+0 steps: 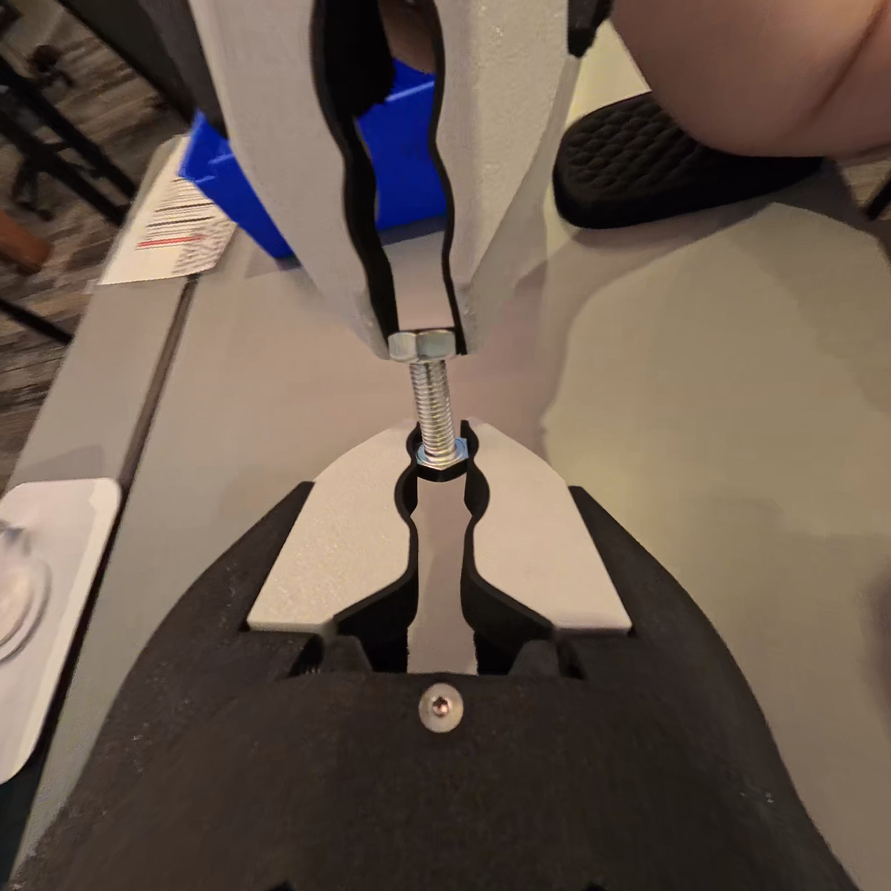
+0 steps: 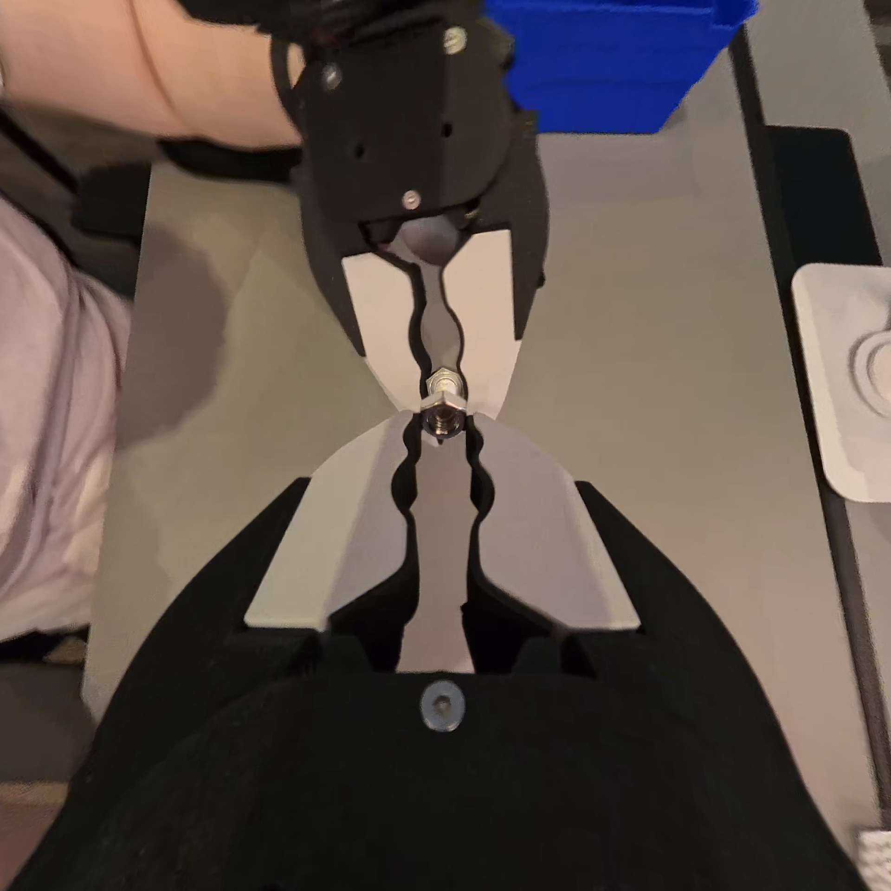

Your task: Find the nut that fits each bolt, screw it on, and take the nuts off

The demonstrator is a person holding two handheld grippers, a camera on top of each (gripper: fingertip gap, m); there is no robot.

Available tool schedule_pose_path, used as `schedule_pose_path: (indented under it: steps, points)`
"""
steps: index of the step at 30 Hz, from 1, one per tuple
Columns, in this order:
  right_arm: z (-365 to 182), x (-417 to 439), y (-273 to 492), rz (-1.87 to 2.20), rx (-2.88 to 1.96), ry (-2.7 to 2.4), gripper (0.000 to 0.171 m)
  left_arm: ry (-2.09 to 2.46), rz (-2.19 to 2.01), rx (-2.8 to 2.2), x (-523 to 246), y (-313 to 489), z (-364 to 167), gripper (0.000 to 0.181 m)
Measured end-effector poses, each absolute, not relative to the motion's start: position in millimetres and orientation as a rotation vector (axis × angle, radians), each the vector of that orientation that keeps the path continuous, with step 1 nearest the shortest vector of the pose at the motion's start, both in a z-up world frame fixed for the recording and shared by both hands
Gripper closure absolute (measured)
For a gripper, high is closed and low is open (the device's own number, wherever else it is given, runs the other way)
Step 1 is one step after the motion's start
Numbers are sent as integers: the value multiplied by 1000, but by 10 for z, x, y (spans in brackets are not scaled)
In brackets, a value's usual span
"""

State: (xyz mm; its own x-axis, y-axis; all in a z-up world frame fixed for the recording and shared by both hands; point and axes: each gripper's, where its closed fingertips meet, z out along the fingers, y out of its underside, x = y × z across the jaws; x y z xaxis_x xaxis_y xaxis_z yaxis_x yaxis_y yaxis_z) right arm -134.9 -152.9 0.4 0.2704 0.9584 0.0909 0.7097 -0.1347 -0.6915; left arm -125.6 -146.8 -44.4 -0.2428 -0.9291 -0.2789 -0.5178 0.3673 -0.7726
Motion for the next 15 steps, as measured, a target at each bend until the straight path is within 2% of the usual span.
schedule_pose_path:
  steps: [9, 15]
  points:
    - [-209, -1397, -1851, 272, -1676, -1902, 154, 2163, -969, -1219, -1386, -1923, -674, 168]
    - [-361, -1434, -2019, 173, -1525, -2100, 154, 2306, -981, -1177, -1469, -2095, -829, 168]
